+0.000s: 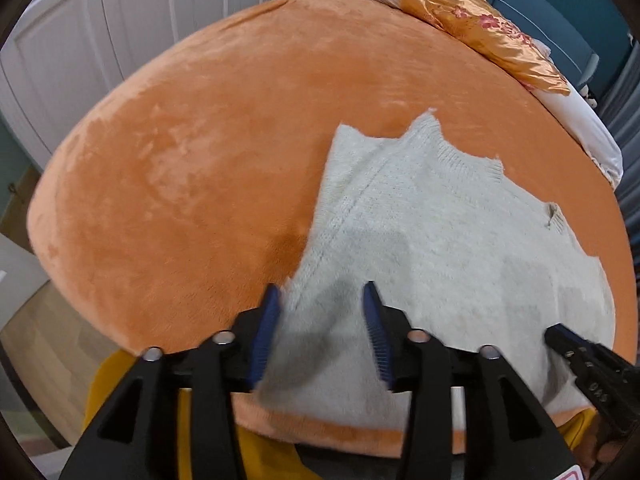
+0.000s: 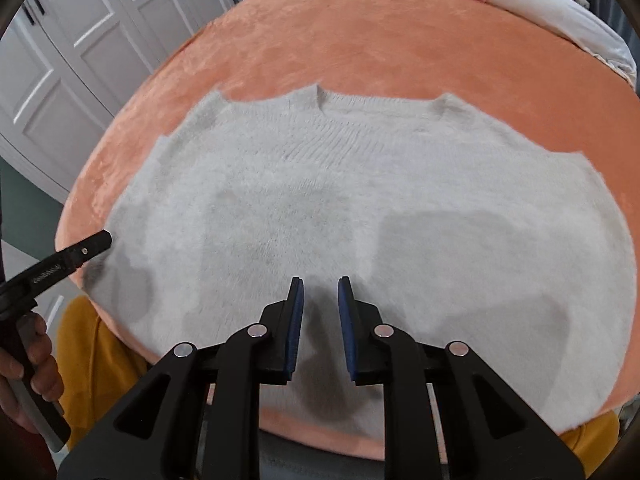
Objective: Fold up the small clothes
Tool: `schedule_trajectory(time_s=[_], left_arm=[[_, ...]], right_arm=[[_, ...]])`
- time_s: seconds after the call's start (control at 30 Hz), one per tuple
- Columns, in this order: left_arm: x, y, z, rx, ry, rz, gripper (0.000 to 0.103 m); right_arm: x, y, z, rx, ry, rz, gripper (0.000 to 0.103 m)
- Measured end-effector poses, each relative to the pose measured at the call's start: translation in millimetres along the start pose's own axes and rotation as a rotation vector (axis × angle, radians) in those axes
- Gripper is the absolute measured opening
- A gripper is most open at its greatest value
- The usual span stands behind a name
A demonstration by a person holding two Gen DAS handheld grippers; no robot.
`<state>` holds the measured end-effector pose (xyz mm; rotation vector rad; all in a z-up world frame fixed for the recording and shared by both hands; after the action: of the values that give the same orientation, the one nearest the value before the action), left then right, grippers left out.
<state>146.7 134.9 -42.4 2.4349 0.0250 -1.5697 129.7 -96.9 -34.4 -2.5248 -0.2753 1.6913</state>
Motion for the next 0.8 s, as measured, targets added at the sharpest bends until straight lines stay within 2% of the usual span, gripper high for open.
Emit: schedule_trajectory(time_s=[0.23,0.57,0.7,0.77,0.8], left_arm=[[29,-2,-5,-0.094,-0.039,0.095,0.065],[35,7,-19,-0.067,-0.025,0.086,0.066],[36,15,-23,-0.065,-0.042,0.119,0.048],[34,19,-24,-0.067,-0.046,0.127,0.035],[30,21,-26,-0.065,-0.041,0.134,0.023]], right_arm=[[13,-3,-1,-0.03,-0.022,0.026,0.018],[19,-5,-2,-0.046,-0.021,0.041,0.017],[18,-2,-1,-0.041,-0.018,0.022,0.017],[18,-1,-1,-0.037,-0.016,0.013,0.017],[18,0,-1,-0.036,-0.014,0.01,0.017]])
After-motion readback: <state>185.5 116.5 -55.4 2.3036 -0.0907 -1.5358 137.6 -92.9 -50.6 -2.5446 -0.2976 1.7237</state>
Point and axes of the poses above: each gripper's, at about its wrist camera, not at the fingertips, and x roughly the way its jaws point, y to its right, z to its underside, the point moved 9 cm from there along x, roughly the way its jaws point, and after that the axes turned 4 degrees about -x, right-handed, at the moved point
